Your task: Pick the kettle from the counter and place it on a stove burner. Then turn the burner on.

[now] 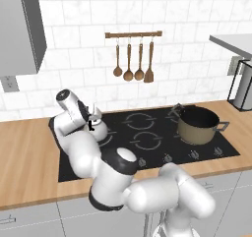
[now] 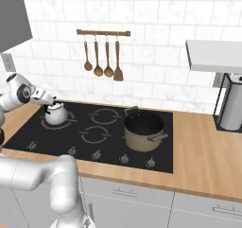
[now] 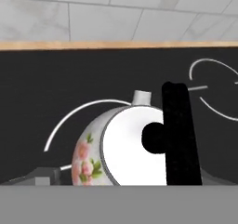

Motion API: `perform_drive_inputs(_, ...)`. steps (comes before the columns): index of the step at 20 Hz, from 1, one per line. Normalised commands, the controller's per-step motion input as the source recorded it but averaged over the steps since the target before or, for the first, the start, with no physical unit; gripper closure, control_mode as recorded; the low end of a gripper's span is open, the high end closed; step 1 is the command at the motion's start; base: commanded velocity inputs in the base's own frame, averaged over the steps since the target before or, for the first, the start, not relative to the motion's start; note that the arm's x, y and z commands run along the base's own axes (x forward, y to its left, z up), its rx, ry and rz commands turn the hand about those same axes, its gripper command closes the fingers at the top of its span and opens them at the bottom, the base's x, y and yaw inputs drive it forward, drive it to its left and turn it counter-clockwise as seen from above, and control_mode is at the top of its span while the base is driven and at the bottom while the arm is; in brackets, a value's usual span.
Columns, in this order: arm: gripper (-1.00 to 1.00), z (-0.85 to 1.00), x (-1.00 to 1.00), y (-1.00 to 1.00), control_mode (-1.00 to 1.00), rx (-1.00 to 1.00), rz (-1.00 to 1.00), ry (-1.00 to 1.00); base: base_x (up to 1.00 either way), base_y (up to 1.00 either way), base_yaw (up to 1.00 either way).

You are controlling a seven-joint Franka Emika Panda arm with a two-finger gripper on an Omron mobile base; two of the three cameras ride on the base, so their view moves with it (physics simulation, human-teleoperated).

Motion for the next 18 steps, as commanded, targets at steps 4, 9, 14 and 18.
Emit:
perform_drive_inputs(4,-1.0,-0.11,0.0,-0.01,-1.0,-0.01,0.0,0.0,0.0,0.0,0.0)
perform_drive_inputs(9,-1.0,-0.35,-0.17,-0.3,-1.0,-0.09,0.01,0.01,0.0,0.0,0.0)
perform_drive_inputs(14,-1.0,-0.21,-0.11,-0.41,-1.0,-0.01,0.0,0.0,0.0,0.0,0.0)
perform_drive_inputs(18,-1.0,0.0,0.0,-0.07,-1.0,0.0,0.0,-0.01,0.0,0.0,0.0)
